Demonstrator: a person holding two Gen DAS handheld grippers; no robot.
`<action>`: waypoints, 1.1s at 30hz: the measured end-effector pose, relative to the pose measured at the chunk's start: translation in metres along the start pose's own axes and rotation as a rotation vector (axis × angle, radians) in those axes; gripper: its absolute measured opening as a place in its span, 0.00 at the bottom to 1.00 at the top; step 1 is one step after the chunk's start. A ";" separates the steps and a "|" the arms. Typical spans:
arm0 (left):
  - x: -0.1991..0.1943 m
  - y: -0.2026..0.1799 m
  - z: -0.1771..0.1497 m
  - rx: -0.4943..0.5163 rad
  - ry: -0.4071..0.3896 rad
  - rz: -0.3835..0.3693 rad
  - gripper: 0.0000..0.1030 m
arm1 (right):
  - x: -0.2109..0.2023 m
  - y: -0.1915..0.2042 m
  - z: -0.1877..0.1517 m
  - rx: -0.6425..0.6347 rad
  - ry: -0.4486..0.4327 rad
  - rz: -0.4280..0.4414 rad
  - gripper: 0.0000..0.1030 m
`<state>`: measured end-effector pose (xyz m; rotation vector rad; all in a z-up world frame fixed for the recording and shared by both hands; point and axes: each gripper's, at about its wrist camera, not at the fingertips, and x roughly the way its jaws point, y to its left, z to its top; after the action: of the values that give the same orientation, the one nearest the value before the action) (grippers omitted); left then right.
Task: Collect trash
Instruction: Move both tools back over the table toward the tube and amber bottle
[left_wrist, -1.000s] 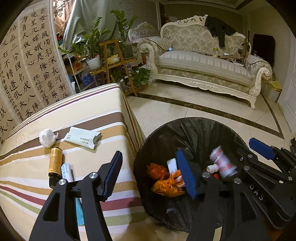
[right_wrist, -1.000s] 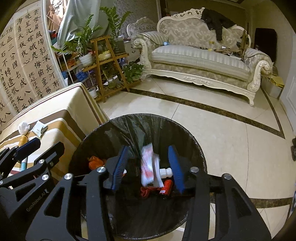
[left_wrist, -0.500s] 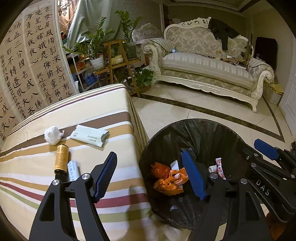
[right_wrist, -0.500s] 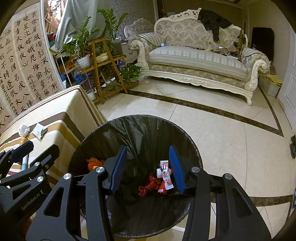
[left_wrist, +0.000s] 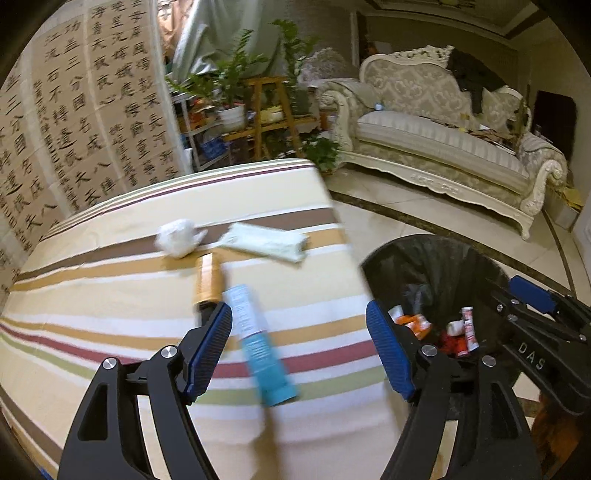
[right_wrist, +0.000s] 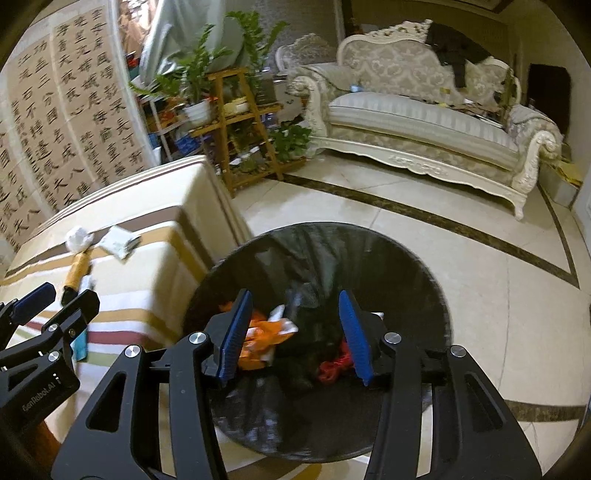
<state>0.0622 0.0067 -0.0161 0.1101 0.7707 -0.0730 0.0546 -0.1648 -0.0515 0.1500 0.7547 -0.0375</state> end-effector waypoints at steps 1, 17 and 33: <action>-0.001 0.005 -0.001 -0.008 0.001 0.008 0.71 | 0.000 0.008 -0.001 -0.014 0.002 0.013 0.46; -0.012 0.114 -0.033 -0.175 0.035 0.162 0.71 | -0.006 0.106 -0.007 -0.194 0.034 0.142 0.46; -0.012 0.162 -0.046 -0.266 0.059 0.201 0.71 | 0.005 0.175 -0.016 -0.344 0.115 0.202 0.46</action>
<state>0.0394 0.1739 -0.0284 -0.0635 0.8182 0.2243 0.0629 0.0113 -0.0456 -0.1003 0.8462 0.2939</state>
